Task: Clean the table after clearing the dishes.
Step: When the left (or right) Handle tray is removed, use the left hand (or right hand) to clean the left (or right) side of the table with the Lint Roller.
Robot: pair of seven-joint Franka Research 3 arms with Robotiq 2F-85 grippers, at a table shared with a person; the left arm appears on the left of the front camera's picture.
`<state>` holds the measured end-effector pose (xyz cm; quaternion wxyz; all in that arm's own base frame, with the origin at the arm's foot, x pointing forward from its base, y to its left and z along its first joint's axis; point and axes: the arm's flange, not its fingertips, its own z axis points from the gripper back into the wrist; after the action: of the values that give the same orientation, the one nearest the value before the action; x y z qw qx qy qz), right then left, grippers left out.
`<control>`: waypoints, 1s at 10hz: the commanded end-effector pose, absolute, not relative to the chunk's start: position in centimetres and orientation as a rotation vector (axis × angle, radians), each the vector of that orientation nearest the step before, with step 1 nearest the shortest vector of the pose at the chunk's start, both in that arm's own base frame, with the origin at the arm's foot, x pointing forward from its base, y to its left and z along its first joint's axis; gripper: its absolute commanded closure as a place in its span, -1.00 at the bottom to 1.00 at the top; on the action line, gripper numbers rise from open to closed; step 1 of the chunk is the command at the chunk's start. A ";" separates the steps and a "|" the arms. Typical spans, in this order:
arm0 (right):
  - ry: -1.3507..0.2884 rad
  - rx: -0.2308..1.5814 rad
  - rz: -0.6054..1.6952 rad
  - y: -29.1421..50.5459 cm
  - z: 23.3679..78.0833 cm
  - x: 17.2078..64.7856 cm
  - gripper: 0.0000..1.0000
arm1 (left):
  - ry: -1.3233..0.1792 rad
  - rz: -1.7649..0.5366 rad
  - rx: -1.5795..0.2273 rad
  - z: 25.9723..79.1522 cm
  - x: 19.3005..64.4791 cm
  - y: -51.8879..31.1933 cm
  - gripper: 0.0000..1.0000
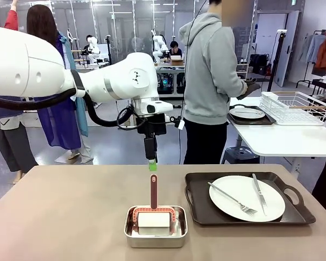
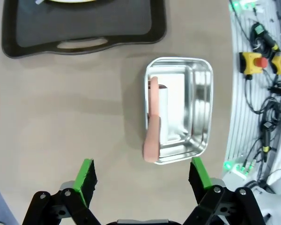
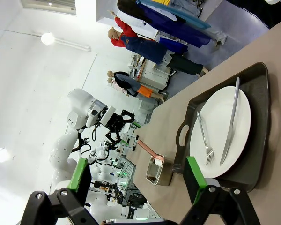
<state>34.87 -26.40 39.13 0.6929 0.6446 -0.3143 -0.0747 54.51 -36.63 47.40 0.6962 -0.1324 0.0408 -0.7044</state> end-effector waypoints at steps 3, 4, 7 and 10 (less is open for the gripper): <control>-0.712 1.445 -0.163 -26.1 39.5 34.6 -1.00 | 0.162 -1.567 -0.247 45.1 54.3 -37.1 -1.00; -0.712 1.445 -0.163 -26.1 39.5 34.6 -1.00 | 0.159 -1.571 -0.272 44.7 53.9 -37.1 -1.00; -0.712 1.445 -0.163 -26.1 39.5 34.6 -1.00 | 0.194 -1.568 -0.290 42.3 52.7 -37.6 -1.00; -0.712 1.445 -0.163 -26.1 39.5 34.6 -1.00 | 0.232 -1.566 -0.295 40.9 52.0 -37.7 -1.00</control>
<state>34.87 -26.40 39.13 0.6929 0.6446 -0.3143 -0.0747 52.85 -37.91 41.05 0.6894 -0.1293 0.1028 -0.7053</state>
